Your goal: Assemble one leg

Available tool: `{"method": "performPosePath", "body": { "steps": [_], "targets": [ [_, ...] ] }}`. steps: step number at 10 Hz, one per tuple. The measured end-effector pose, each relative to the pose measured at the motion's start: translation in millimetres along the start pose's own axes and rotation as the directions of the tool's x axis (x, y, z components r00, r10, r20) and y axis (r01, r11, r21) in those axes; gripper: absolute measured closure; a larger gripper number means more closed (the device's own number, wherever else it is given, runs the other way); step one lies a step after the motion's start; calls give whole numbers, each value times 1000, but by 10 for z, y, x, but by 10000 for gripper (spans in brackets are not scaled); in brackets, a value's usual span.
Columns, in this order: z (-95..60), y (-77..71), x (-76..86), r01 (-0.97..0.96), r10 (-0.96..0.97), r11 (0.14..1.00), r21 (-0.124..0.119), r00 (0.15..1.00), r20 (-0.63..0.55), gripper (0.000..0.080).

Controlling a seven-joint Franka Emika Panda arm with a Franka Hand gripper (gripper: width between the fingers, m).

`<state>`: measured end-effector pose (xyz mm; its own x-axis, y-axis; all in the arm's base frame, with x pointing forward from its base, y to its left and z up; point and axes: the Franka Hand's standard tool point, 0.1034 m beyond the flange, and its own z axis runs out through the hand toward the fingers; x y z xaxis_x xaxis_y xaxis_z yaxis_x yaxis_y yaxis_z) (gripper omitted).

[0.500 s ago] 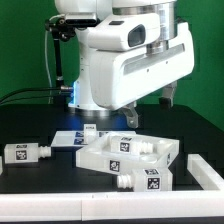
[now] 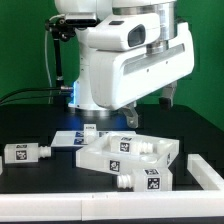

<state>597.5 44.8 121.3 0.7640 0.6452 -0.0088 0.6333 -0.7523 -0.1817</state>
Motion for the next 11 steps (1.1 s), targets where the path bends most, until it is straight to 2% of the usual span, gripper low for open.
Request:
{"method": "performPosePath", "body": {
  "steps": [1, 3, 4, 5, 6, 7, 9, 10, 11],
  "targets": [
    [5, 1, 0, -2, 2, 1000, 0, 1000, 0, 150],
    [117, -7, 102, 60, -59, 998, -21, 998, 20, 150],
    [181, -27, 227, 147, -146, 987, -66, 989, 22, 150],
    [277, -40, 281, 160, -161, 983, -94, 987, -10, 150],
    [382, -20, 205, 151, -154, 983, -102, 988, -22, 150],
    [362, -23, 190, 149, -151, 984, -93, 988, -12, 150],
    [359, -17, 197, 149, -151, 984, -94, 988, -13, 150],
    [358, -9, 201, 172, -174, 980, -105, 985, -14, 150],
    [412, -11, 183, 243, -248, 959, -147, 968, -18, 150]
  ]
}}
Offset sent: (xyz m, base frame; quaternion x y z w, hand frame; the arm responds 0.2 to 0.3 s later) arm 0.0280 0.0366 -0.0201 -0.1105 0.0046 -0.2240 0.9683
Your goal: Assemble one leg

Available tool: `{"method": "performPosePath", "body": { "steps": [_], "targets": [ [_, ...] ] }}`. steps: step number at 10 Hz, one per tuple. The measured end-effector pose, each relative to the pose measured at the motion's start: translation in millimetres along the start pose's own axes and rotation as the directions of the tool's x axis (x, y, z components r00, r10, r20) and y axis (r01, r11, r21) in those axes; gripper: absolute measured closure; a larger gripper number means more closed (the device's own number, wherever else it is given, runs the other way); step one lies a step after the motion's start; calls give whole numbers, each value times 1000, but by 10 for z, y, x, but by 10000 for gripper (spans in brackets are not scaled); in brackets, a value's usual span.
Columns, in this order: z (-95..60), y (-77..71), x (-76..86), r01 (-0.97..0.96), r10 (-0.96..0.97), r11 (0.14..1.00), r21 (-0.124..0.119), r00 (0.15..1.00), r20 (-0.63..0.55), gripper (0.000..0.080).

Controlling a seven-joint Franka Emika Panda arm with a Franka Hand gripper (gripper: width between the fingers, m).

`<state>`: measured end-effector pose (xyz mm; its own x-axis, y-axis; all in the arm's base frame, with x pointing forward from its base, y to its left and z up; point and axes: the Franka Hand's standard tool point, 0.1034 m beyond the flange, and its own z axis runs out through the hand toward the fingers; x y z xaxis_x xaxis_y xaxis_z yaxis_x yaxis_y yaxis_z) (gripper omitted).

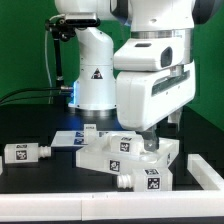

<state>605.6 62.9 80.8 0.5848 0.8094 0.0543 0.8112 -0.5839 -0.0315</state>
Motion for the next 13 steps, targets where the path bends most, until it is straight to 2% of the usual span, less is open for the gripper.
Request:
{"method": "performPosePath", "body": {
  "steps": [1, 3, 4, 5, 8, 12, 13],
  "targets": [
    [122, -59, -45, 23, -23, 1000, 7, 1000, 10, 150],
    [391, -81, -75, 13, -13, 1000, 20, 1000, 10, 150],
    [545, -116, -68, 3, -3, 1000, 24, 1000, 7, 150],
    [623, -146, -33, 5, -5, 1000, 29, 1000, 5, 150],
    [712, -119, -49, 3, -3, 999, 36, 1000, 7, 150],
    [654, -29, -114, 1, -1, 1000, 27, 1000, 4, 150],
    [657, -29, -115, 1, -1, 1000, 27, 1000, 4, 238]
  ]
}}
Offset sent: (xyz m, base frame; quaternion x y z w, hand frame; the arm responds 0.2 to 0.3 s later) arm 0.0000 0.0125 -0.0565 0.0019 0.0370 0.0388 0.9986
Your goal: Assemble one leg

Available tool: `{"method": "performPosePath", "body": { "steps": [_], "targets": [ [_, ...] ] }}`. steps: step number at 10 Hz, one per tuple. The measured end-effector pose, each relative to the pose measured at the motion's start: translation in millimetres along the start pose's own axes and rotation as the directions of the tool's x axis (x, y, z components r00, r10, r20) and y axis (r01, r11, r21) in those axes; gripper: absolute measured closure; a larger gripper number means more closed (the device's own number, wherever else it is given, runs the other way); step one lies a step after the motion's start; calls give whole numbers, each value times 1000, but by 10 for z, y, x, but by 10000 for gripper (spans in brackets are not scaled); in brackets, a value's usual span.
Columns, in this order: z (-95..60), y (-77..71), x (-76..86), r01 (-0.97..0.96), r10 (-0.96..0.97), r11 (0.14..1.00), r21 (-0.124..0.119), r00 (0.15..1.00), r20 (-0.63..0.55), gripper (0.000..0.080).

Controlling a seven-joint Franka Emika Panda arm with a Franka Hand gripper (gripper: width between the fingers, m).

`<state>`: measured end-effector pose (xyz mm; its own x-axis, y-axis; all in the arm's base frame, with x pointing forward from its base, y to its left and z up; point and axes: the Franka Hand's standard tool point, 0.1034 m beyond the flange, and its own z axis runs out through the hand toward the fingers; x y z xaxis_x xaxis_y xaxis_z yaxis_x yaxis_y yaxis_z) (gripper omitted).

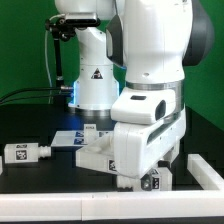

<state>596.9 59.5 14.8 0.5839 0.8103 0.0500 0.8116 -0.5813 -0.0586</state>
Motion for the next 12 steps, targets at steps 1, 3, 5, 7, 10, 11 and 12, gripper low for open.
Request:
{"method": "performPosePath", "body": {
  "steps": [1, 3, 5, 7, 10, 11, 12],
  "targets": [
    [0, 0, 0, 0, 0, 1000, 0, 1000, 0, 373],
    [0, 0, 1, 0, 0, 1000, 0, 1000, 0, 515],
    [0, 0, 0, 0, 0, 1000, 0, 1000, 0, 514],
    [-2, 7, -6, -1, 1, 1000, 0, 1000, 0, 514],
    [-423, 255, 14, 30, -30, 1000, -2, 999, 23, 514],
    [-611, 276, 33, 19, -18, 999, -41, 1000, 2, 514],
    [-765, 233, -49, -6, 4, 996, -85, 1000, -23, 514]
  ]
}}
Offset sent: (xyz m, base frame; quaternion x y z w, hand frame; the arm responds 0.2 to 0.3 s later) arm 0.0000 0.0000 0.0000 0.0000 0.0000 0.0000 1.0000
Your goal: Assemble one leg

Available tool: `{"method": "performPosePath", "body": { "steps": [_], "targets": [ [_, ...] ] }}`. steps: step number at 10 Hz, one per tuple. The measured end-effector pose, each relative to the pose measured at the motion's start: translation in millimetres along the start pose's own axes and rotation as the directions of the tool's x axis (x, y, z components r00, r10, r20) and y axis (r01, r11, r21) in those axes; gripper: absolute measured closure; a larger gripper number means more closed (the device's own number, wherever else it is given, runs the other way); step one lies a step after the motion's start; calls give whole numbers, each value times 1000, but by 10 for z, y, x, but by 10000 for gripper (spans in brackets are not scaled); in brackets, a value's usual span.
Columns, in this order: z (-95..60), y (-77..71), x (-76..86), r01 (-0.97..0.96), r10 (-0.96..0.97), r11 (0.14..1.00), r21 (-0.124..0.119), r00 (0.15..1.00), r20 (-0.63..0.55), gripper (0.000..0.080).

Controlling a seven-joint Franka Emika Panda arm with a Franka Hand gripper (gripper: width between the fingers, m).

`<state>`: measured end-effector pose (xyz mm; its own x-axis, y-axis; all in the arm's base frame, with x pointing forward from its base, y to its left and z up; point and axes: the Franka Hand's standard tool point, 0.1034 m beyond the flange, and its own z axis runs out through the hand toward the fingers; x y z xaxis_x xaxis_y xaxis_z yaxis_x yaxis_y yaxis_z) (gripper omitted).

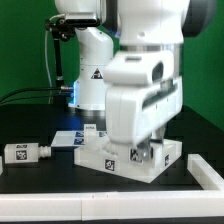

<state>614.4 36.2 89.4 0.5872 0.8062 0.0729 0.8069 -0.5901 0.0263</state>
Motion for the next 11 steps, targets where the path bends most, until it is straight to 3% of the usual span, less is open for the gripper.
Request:
{"method": "performPosePath", "body": {
  "steps": [1, 2, 4, 8, 9, 11],
  "targets": [
    [-35, -88, -151, -62, 62, 998, -23, 998, -8, 514],
    [-39, -199, -249, -173, 173, 985, -19, 985, 0, 514],
    [-48, -337, -55, -293, 293, 956, -8, 956, 9, 514],
    [-52, -318, -123, -283, 283, 959, -5, 959, 14, 512],
    [-151, -255, -332, -311, 311, 951, -8, 950, 26, 512],
    [-362, -189, -907, -390, 390, 921, -17, 919, 53, 512]
  ]
}}
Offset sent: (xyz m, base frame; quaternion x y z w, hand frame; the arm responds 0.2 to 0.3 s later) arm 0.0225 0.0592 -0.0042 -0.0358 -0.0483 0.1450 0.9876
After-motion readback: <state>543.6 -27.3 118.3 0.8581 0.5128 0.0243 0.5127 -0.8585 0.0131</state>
